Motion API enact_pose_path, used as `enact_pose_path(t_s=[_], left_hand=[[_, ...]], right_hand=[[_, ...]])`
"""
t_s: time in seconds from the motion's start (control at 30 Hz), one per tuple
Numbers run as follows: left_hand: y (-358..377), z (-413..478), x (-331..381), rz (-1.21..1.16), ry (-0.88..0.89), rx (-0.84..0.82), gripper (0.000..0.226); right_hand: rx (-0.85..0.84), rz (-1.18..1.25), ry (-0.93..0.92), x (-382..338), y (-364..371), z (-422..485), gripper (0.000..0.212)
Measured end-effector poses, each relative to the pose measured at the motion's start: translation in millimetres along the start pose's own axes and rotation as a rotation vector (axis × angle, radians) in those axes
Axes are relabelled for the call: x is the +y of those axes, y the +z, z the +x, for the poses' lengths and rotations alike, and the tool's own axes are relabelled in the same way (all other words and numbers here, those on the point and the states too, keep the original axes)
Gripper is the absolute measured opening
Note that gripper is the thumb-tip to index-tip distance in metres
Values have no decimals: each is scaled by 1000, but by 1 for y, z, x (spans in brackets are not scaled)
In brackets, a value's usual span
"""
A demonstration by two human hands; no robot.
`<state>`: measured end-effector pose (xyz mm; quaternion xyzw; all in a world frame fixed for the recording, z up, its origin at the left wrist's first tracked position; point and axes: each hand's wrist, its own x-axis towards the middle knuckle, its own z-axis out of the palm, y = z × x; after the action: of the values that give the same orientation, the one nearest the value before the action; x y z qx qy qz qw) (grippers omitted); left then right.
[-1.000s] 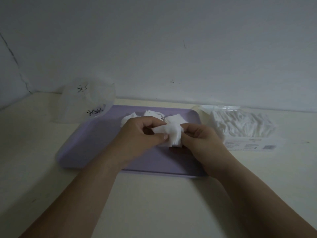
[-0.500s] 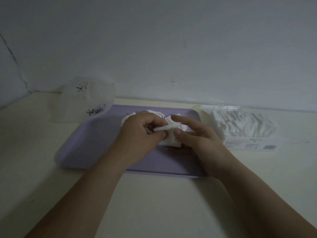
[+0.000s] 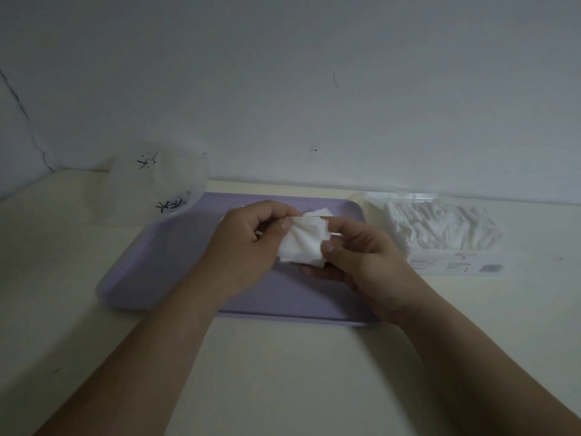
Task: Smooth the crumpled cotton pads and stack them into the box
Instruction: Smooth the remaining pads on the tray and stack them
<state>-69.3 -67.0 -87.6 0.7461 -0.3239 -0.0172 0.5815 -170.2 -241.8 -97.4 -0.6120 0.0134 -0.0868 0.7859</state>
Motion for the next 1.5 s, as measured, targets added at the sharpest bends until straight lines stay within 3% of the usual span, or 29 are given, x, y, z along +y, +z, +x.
enact_pose_path(t_s=[0.33,0.43,0.5,0.6,0.67,0.77,0.83,1.0,1.17,1.4,1.5], left_hand=[[5,-2,-3,134,-18,-69,20],[6,-1,-5,66,-25,-6,20],[5,-1,-3,32,-88,7,29],[1,-2,-5,44,-128,-112,45],[1,-4,-6,87,-107,-180,39],[6,-5,-7,114,-127,-144,22],[8,-5,-7,138,-128,-123,20],[5,-6,-3,90,-167,-229,26],[7,-9,1,154,-178,-262,29],[13,-10,-1,280,-165,-314,11],[16,-12,-1,274,-174,-308,13]], right_hand=[[-38,0,47,-5,0,-2,32],[28,-113,-32,-1,3,-2,29],[92,-144,-61,2,2,0,38],[77,-209,-82,3,-2,1,54],[29,-238,-62,5,-3,2,50],[101,-592,-126,10,-4,1,43],[141,-761,-127,9,-2,0,51],[92,-600,-36,6,7,-2,61],[252,-719,-77,9,11,1,18],[152,-758,-43,9,15,0,32],[134,-547,8,10,17,2,35]])
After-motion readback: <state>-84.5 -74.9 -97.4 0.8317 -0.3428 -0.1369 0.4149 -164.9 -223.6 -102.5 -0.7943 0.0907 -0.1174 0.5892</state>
